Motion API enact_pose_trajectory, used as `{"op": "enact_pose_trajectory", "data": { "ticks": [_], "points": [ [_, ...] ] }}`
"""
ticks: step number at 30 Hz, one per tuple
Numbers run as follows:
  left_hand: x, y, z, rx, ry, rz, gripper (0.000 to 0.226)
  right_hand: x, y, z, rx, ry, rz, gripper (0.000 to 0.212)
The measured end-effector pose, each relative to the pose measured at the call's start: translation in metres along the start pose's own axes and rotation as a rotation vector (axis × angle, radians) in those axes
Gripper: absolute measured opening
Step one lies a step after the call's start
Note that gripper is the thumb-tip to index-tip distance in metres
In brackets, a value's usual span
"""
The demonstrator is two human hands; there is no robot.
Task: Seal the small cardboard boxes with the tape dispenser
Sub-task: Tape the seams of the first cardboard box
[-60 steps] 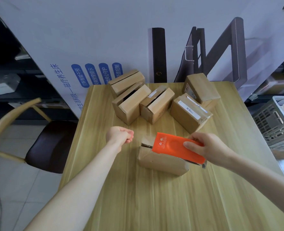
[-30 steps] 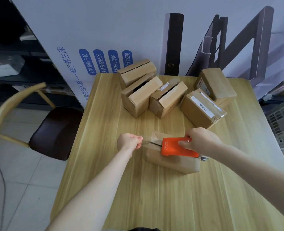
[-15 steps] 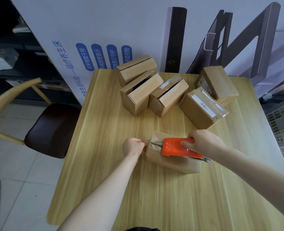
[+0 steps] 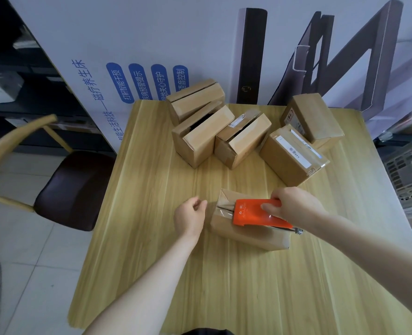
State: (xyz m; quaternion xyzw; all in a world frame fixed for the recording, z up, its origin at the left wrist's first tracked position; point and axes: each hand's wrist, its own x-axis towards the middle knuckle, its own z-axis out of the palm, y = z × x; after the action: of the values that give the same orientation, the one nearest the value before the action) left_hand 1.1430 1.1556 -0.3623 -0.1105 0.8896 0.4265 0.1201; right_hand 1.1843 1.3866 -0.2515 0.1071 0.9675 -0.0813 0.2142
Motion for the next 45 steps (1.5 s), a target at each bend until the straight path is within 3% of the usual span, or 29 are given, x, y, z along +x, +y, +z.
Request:
{"op": "enact_pose_trajectory", "data": {
  "ticks": [1,4,11,17,20,25,32,45],
  "points": [
    [-0.003,0.003,0.001,-0.039,-0.004,0.026,0.024,0.0,0.0,0.0,0.0,0.0,0.0,0.036],
    [-0.016,0.012,0.013,0.017,-0.101,0.063,0.05,-0.002,-0.001,-0.002,-0.004,-0.003,-0.001,0.036],
    [-0.018,0.004,0.022,0.136,-0.242,0.116,0.047,-0.01,0.0,0.003,0.043,0.011,0.023,0.036],
    [0.014,0.013,0.008,0.231,-0.195,0.174,0.037,-0.01,-0.024,0.016,0.124,0.021,0.015,0.042],
    [0.025,0.025,0.007,0.218,-0.175,0.168,0.042,-0.012,-0.032,0.018,0.142,0.045,0.024,0.042],
    [0.028,0.035,0.025,0.306,-0.298,0.19,0.049,-0.021,-0.028,0.027,0.173,0.055,0.075,0.04],
    [0.025,0.034,0.032,0.44,-0.173,0.215,0.053,-0.029,-0.02,0.031,0.189,0.042,0.095,0.042],
    [0.026,0.035,0.033,0.487,-0.189,0.166,0.054,-0.055,0.009,0.035,0.237,-0.006,0.096,0.038]
  ]
}}
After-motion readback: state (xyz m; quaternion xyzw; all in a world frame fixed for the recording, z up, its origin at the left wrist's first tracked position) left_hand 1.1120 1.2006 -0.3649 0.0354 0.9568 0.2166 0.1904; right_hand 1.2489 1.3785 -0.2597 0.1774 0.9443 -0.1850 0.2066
